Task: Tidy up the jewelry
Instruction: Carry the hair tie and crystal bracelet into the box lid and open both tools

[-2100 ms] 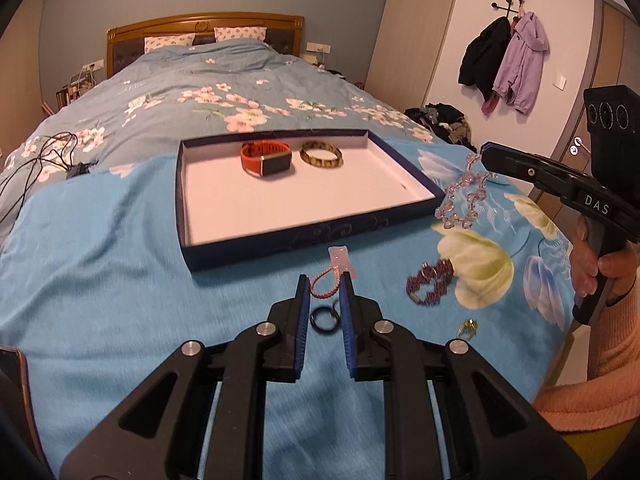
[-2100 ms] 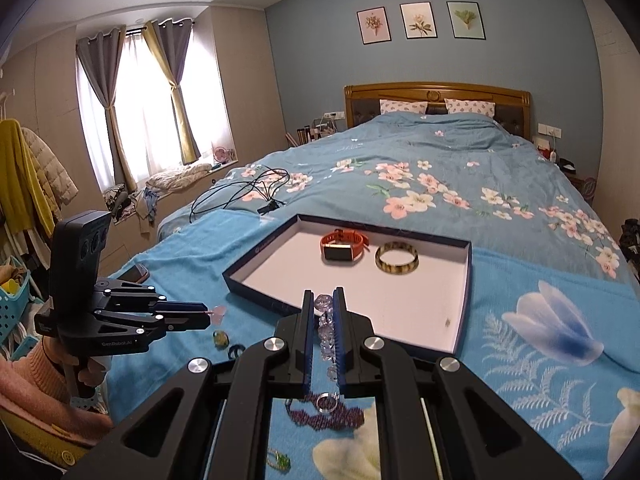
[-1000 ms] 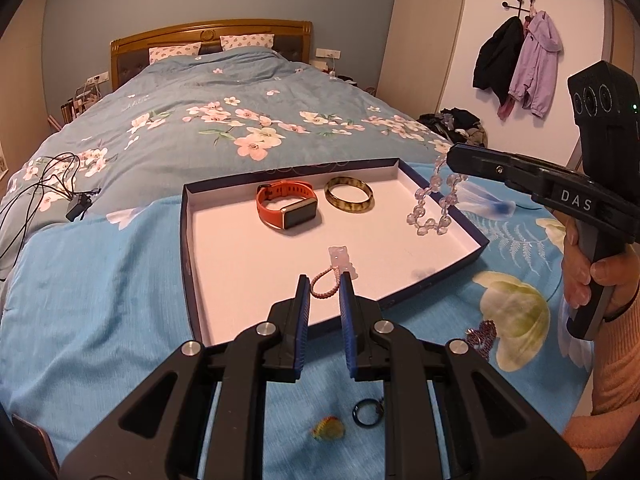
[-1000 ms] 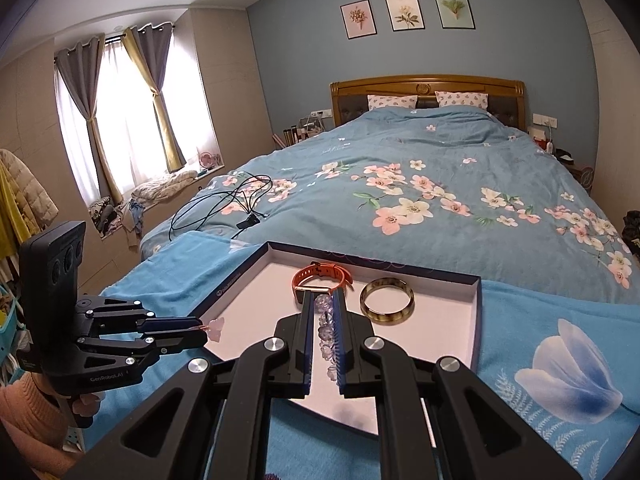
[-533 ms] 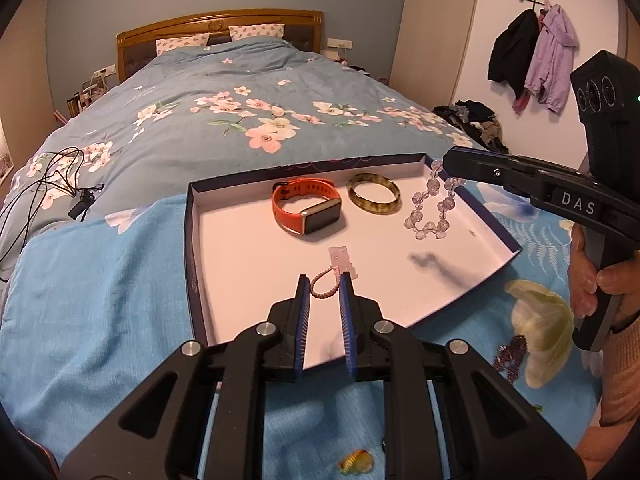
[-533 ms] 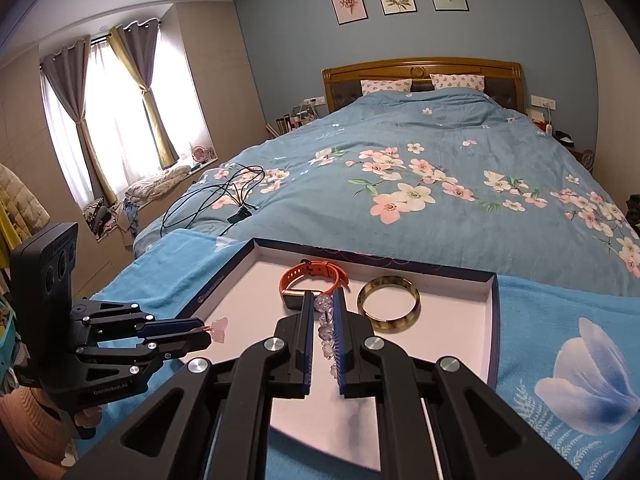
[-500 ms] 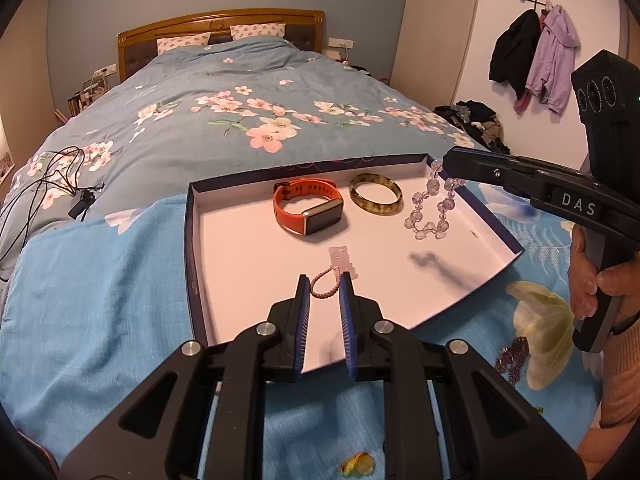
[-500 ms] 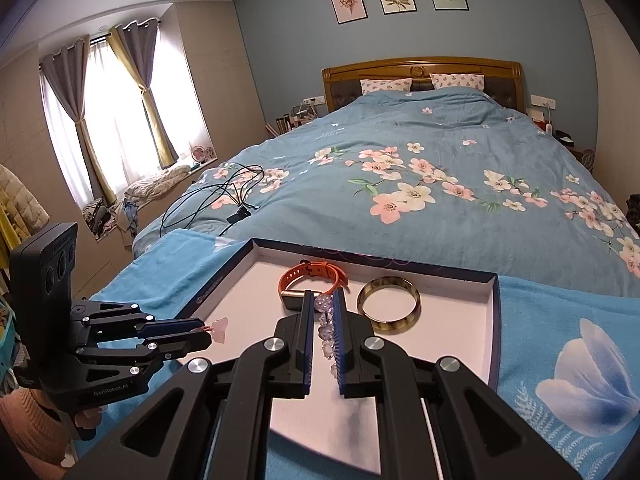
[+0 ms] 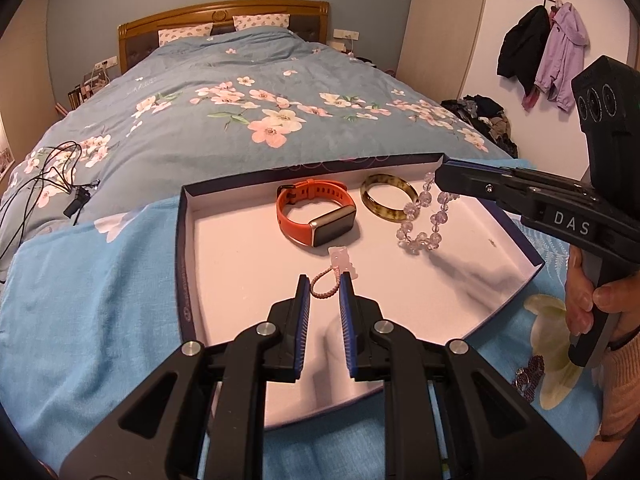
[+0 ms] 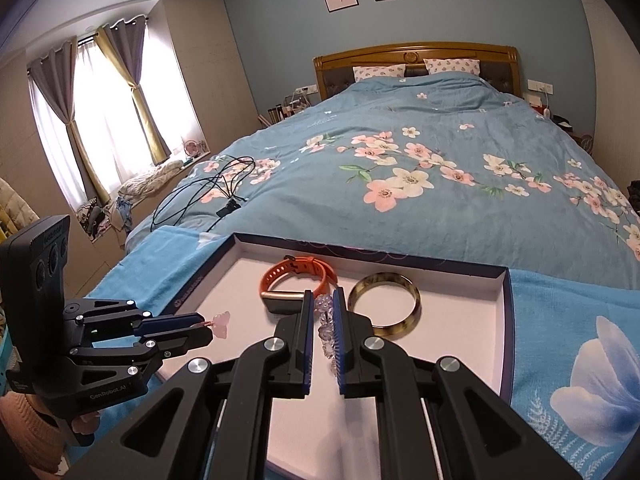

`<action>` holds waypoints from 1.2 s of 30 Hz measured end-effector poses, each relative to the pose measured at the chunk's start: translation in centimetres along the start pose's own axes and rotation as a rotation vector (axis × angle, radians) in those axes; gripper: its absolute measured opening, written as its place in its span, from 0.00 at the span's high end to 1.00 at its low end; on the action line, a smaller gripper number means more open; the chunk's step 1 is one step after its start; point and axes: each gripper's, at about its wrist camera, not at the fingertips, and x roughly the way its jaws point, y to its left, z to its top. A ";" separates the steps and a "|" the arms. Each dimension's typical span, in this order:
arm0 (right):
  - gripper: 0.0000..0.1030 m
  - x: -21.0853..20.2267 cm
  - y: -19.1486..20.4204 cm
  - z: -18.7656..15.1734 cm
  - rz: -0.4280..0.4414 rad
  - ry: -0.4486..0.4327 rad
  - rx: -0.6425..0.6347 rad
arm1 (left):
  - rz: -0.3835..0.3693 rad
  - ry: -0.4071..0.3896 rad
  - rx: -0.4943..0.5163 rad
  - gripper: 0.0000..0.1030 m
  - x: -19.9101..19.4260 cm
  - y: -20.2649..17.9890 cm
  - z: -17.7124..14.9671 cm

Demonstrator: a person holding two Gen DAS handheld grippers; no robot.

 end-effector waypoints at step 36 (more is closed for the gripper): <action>0.80 1.0 -2.0 -1.5 -0.060 0.086 0.034 | 0.017 0.076 -0.071 0.73 4.7 1.9 1.8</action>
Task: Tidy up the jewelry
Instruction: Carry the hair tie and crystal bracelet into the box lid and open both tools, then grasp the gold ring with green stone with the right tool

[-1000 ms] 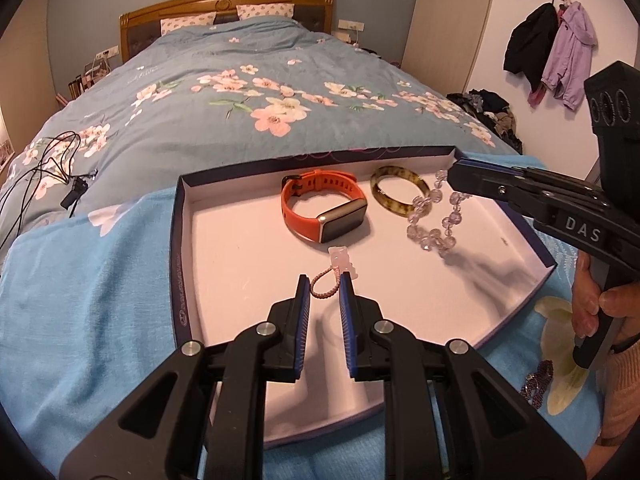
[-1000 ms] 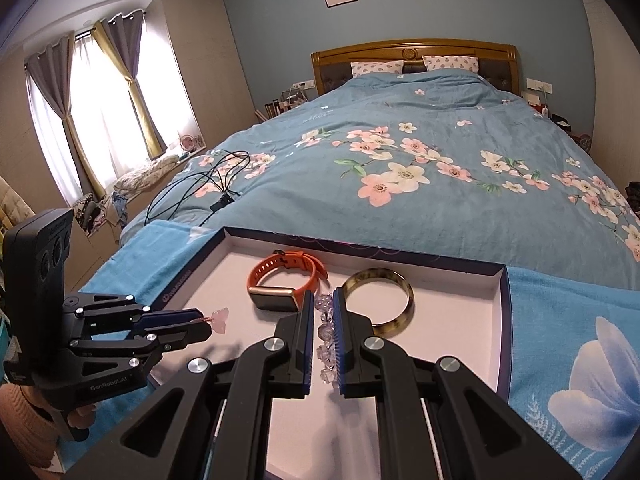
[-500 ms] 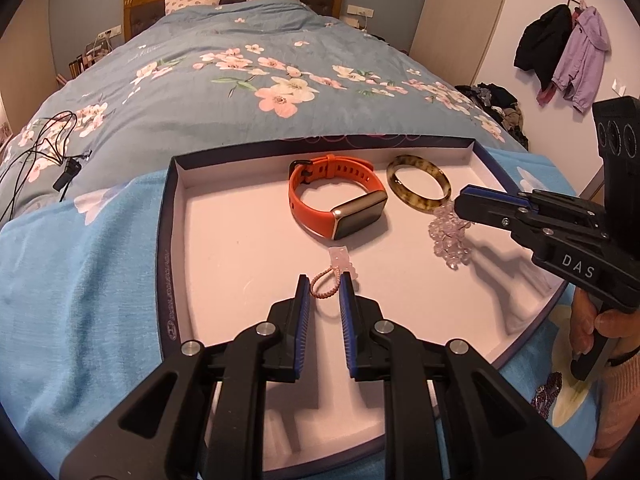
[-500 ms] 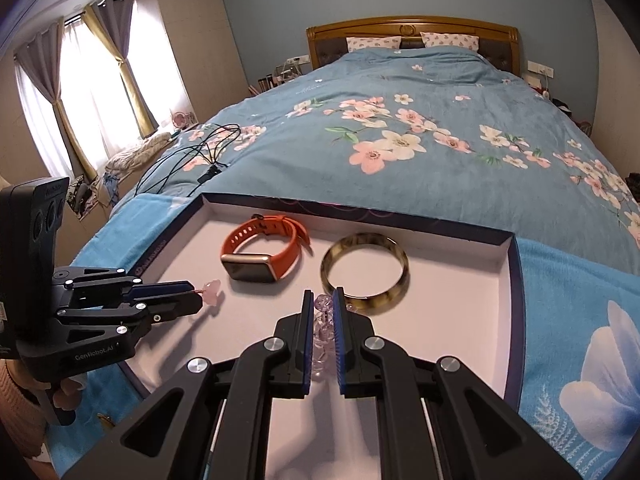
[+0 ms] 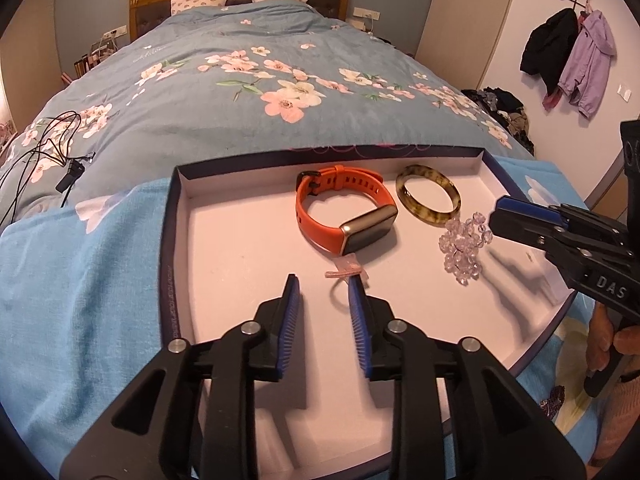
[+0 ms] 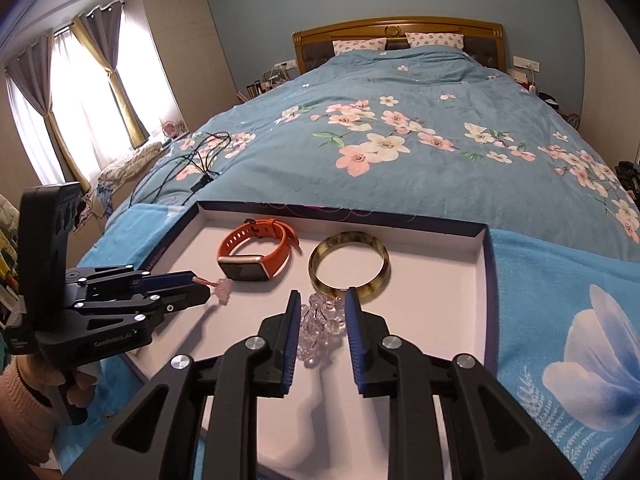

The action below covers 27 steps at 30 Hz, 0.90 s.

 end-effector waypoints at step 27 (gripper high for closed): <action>0.64 -9.5 0.8 -10.9 0.043 0.030 -0.060 | -0.047 -0.152 0.111 0.53 -13.0 -2.2 -10.6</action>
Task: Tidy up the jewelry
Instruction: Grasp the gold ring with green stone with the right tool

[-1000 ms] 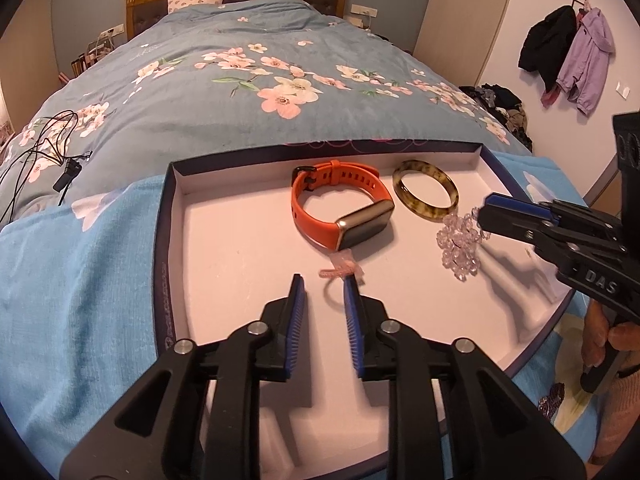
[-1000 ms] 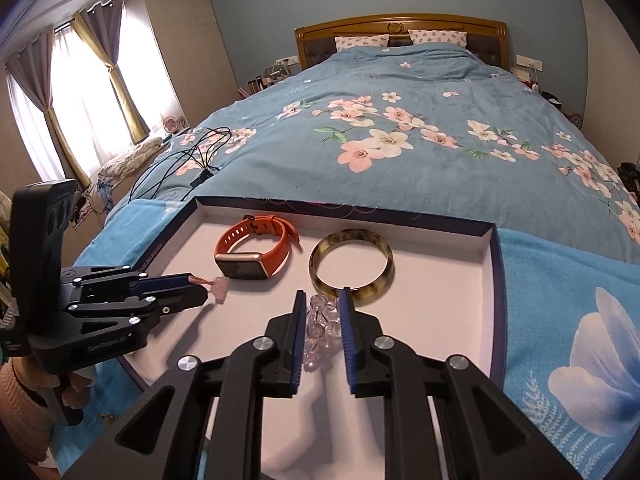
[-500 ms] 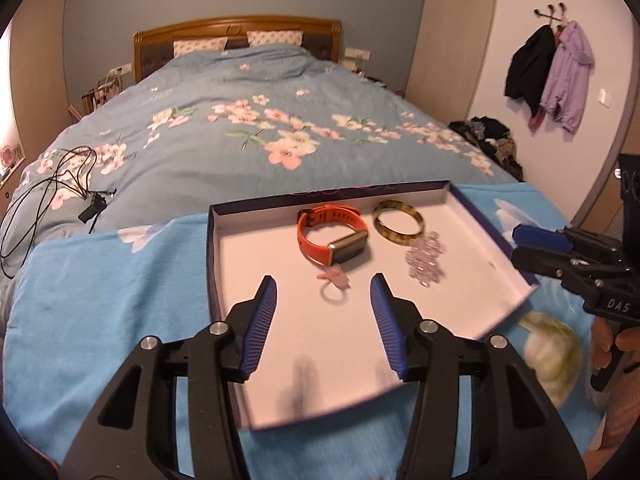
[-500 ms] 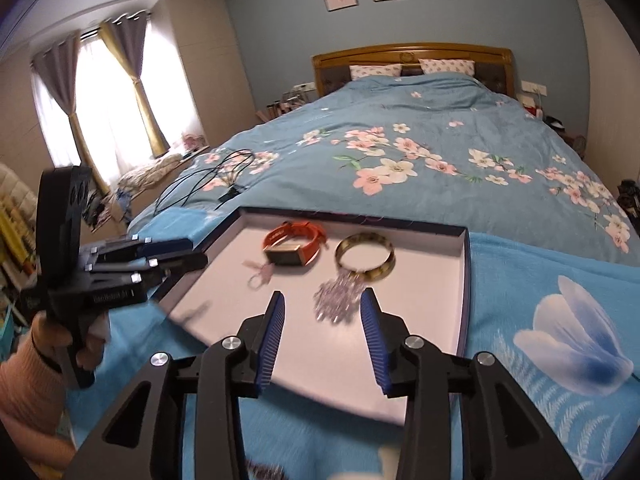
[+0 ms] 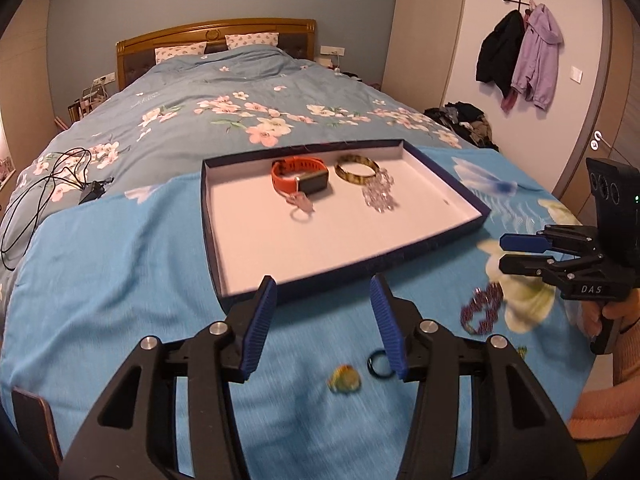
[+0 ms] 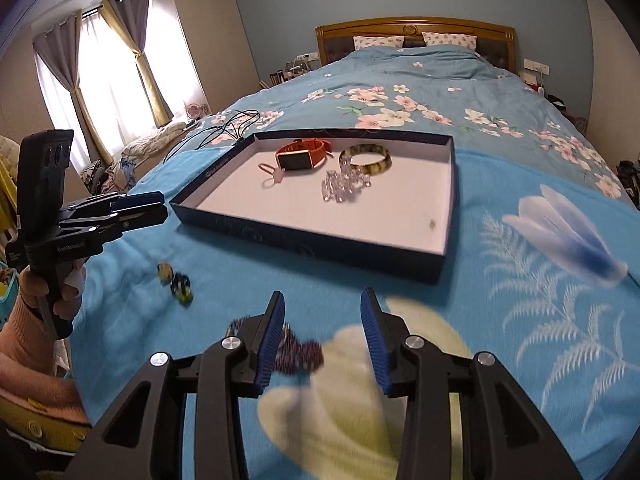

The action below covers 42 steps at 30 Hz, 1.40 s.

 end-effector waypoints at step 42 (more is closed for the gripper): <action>0.83 -0.6 5.8 -5.4 0.091 0.079 -0.110 | -0.082 0.048 0.046 0.53 -1.0 -4.1 -4.9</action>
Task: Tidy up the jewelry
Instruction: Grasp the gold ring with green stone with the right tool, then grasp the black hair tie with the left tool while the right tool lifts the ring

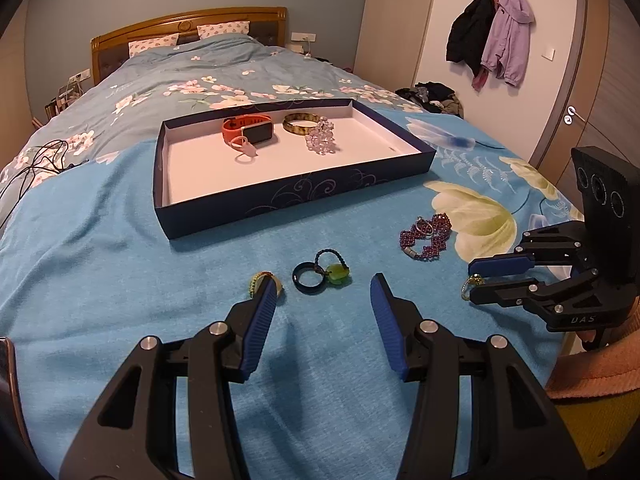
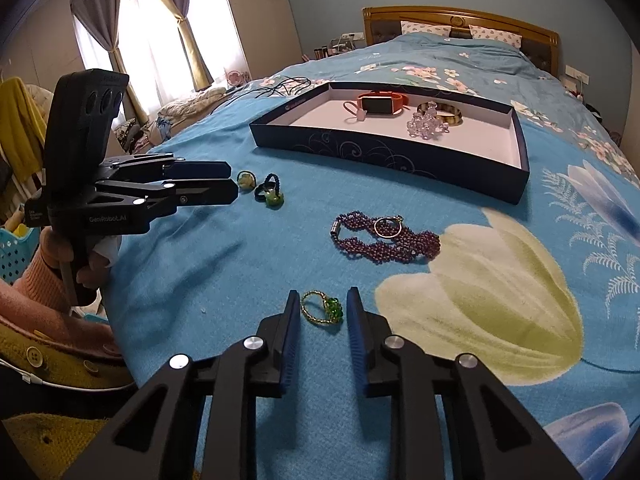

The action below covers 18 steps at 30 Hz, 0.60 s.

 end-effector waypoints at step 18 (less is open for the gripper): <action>0.94 -0.5 -0.9 0.0 0.019 -0.039 0.050 | -0.005 0.039 0.078 0.72 2.7 -1.0 2.0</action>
